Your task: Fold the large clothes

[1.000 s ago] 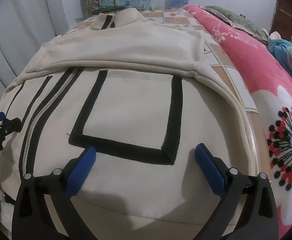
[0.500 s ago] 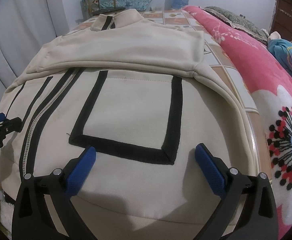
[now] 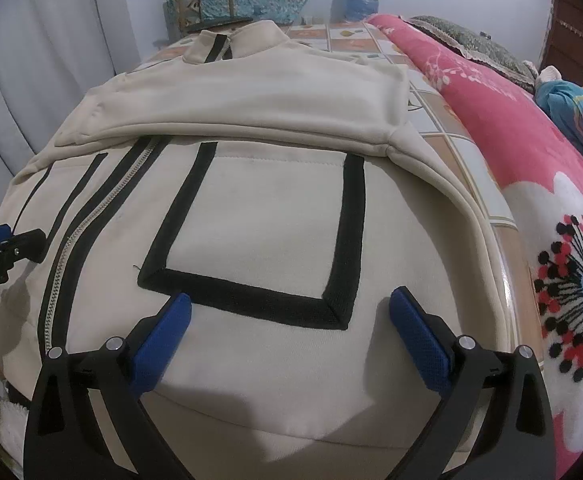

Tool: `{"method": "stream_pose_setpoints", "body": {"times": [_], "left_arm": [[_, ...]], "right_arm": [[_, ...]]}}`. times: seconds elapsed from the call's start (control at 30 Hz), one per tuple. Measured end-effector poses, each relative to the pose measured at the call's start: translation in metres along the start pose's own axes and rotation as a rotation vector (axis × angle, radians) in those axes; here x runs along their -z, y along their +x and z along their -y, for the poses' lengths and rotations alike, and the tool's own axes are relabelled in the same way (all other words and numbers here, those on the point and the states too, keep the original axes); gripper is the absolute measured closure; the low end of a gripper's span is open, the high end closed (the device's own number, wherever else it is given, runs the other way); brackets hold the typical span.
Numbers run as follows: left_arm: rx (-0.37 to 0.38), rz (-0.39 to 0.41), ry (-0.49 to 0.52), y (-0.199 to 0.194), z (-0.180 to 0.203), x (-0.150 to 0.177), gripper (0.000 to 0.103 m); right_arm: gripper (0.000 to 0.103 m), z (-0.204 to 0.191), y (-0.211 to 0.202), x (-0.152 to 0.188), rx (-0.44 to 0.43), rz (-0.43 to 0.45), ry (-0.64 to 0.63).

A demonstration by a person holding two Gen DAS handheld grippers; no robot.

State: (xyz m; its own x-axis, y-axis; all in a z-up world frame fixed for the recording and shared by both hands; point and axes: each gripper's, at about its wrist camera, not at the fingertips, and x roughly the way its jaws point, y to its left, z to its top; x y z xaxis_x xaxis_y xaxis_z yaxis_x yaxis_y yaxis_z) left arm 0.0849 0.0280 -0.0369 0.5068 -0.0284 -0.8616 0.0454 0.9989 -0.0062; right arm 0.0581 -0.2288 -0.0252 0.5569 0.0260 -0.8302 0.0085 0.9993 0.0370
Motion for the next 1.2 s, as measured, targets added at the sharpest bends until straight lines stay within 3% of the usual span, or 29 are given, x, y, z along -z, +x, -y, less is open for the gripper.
{"method": "stream_pose_setpoints", "body": {"times": [1.0, 1.2], "left_arm": [[-0.03, 0.0, -0.023, 0.0015, 0.0021, 0.0001, 0.007], [-0.041, 0.009, -0.03, 0.0021, 0.0029, -0.0004, 0.007]], "right_arm": [[0.007, 0.0001, 0.0005, 0.002, 0.003, 0.014, -0.004], [0.007, -0.0011, 0.0013, -0.0035, -0.007, -0.026, -0.019]]}}
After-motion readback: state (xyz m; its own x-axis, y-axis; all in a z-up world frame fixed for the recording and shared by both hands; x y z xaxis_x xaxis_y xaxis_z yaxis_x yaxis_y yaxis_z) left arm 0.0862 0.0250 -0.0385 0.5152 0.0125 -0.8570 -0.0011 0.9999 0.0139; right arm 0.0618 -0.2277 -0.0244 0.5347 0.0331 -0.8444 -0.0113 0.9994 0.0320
